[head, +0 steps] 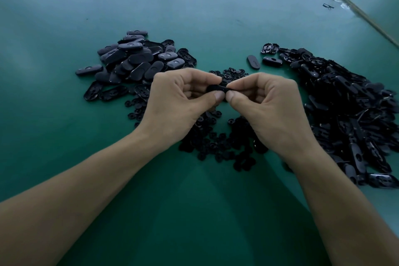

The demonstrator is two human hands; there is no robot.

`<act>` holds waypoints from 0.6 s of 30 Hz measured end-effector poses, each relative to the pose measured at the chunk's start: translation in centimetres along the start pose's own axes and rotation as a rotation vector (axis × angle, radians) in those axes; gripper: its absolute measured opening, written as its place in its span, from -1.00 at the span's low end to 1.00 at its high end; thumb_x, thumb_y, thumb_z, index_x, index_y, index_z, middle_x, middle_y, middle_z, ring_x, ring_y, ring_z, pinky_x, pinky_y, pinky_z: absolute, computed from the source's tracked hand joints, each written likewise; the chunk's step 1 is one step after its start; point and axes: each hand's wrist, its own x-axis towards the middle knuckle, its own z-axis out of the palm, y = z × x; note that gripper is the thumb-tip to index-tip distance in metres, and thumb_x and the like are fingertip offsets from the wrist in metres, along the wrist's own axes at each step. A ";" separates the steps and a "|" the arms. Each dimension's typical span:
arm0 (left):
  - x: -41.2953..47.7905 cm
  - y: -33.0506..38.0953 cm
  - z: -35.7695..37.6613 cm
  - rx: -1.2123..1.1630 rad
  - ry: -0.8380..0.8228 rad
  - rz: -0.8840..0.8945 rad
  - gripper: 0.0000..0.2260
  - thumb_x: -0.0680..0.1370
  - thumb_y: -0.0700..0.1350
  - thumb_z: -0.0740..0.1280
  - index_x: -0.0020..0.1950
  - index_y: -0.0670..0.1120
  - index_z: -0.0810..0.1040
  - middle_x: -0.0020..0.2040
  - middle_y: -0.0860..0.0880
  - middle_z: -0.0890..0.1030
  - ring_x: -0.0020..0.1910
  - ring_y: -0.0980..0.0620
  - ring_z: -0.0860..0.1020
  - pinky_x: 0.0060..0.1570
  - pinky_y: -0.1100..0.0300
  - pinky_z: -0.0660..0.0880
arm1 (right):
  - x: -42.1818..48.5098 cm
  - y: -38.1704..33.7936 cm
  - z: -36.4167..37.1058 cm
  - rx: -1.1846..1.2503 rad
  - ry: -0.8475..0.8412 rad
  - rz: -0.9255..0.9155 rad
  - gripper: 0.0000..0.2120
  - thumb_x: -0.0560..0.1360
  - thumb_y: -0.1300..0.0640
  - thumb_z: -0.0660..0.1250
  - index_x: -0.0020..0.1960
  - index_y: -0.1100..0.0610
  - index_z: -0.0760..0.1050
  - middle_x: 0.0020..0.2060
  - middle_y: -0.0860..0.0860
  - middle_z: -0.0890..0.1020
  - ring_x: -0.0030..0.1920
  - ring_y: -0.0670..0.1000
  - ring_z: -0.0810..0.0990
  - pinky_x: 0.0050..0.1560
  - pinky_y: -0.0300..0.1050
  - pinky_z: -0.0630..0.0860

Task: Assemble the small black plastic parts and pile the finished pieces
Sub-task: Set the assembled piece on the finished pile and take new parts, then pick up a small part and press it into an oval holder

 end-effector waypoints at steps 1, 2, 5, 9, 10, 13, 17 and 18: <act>0.0 0.0 0.0 -0.005 0.005 -0.006 -0.77 0.41 -0.31 0.56 -0.07 -0.01 0.67 -0.22 0.08 0.72 -0.24 0.15 0.67 -0.16 0.32 0.60 | 0.0 0.0 0.0 0.014 -0.002 0.003 -0.91 0.48 0.18 0.49 -0.13 -0.01 0.65 -0.27 -0.09 0.71 -0.27 -0.14 0.66 -0.21 -0.28 0.55; 0.0 0.0 0.0 -0.012 0.010 -0.013 -0.77 0.40 -0.31 0.56 -0.08 -0.02 0.67 -0.22 0.06 0.72 -0.24 0.15 0.67 -0.15 0.32 0.60 | 0.0 0.1 -0.1 0.027 -0.005 0.005 -0.91 0.48 0.18 0.49 -0.12 0.00 0.65 -0.27 -0.08 0.72 -0.27 -0.14 0.66 -0.21 -0.28 0.54; -0.1 -0.1 0.0 -0.020 0.019 -0.021 -0.78 0.40 -0.32 0.56 -0.09 -0.03 0.68 -0.25 0.05 0.72 -0.27 0.14 0.66 -0.17 0.30 0.61 | -0.1 0.1 -0.1 0.035 -0.015 -0.001 -0.92 0.48 0.18 0.50 -0.11 0.01 0.66 -0.27 -0.07 0.72 -0.27 -0.12 0.66 -0.20 -0.25 0.56; -0.2 -0.2 0.1 -0.011 0.023 0.001 -0.79 0.42 -0.34 0.55 -0.08 -0.06 0.68 -0.25 -0.04 0.71 -0.30 0.08 0.66 -0.19 0.21 0.64 | 0.0 -0.2 -0.3 0.050 -0.032 -0.015 -0.86 0.48 0.21 0.50 -0.11 -0.03 0.67 -0.27 -0.09 0.72 -0.26 -0.13 0.68 -0.17 -0.25 0.57; -0.2 -0.2 0.0 -0.021 0.022 -0.002 -0.79 0.43 -0.34 0.53 -0.06 -0.07 0.67 -0.25 -0.05 0.71 -0.32 0.06 0.66 -0.20 0.20 0.64 | 0.1 -0.2 -0.4 0.049 -0.027 -0.017 -0.85 0.49 0.21 0.49 -0.10 -0.04 0.67 -0.27 -0.11 0.72 -0.25 -0.13 0.68 -0.17 -0.27 0.56; 0.0 -0.2 0.0 -0.067 0.066 -0.014 -0.80 0.48 -0.36 0.47 -0.04 -0.07 0.67 -0.26 -0.02 0.69 -0.33 0.04 0.63 -0.25 0.20 0.62 | 0.3 0.0 -0.8 -0.076 0.097 -0.025 -0.88 0.56 0.15 0.41 0.01 -0.03 0.69 -0.22 -0.16 0.71 -0.18 -0.16 0.67 -0.10 -0.26 0.57; 0.3 -0.3 0.0 -0.147 0.183 -0.057 -0.81 0.55 -0.37 0.38 -0.05 -0.09 0.67 -0.26 0.02 0.63 -0.26 0.07 0.60 -0.24 0.24 0.60 | 0.8 1.0 -2.7 -0.590 0.201 0.025 -0.67 0.62 0.21 0.27 0.36 0.04 0.54 0.21 -0.04 0.60 0.23 -0.05 0.54 0.33 -0.21 0.37; 0.4 -0.3 0.1 -0.156 0.205 -0.069 -0.81 0.57 -0.38 0.37 -0.02 -0.10 0.66 -0.24 0.02 0.63 -0.24 0.09 0.60 -0.22 0.24 0.60 | 1.0 1.3 -3.2 -0.703 0.177 0.063 -0.62 0.63 0.23 0.24 0.42 0.04 0.48 0.34 0.01 0.52 0.35 0.03 0.45 0.38 -0.16 0.27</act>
